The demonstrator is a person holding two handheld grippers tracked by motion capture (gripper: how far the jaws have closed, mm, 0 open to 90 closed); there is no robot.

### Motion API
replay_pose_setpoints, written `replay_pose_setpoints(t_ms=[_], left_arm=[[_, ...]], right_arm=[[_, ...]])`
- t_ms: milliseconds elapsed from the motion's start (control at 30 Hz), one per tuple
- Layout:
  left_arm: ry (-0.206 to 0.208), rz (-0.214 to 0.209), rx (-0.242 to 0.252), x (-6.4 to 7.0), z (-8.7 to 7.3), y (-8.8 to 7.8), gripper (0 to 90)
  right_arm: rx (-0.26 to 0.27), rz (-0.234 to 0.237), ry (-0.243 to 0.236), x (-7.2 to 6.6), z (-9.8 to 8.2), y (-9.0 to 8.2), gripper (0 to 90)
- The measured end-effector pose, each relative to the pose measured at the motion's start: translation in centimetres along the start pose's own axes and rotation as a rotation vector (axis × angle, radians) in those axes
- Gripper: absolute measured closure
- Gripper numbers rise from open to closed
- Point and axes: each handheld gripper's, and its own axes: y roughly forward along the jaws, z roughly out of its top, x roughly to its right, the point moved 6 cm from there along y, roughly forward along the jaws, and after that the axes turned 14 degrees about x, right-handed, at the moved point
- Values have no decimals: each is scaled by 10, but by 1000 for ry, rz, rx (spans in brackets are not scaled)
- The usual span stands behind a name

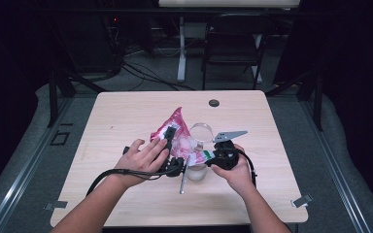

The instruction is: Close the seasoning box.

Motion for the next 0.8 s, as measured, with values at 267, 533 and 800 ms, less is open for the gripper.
replay_pose_setpoints(t_ms=[267,533,800], left_arm=[[11,2,5,-2,1,0,682],[8,-9,2,-1,0,0,682],[12,-9,2,-2,1,0,682]], right_arm=[[-2,0,1,0,0,0,900],[-4,-1,2,0,0,1,900],[-4,-1,1,0,0,1,900]])
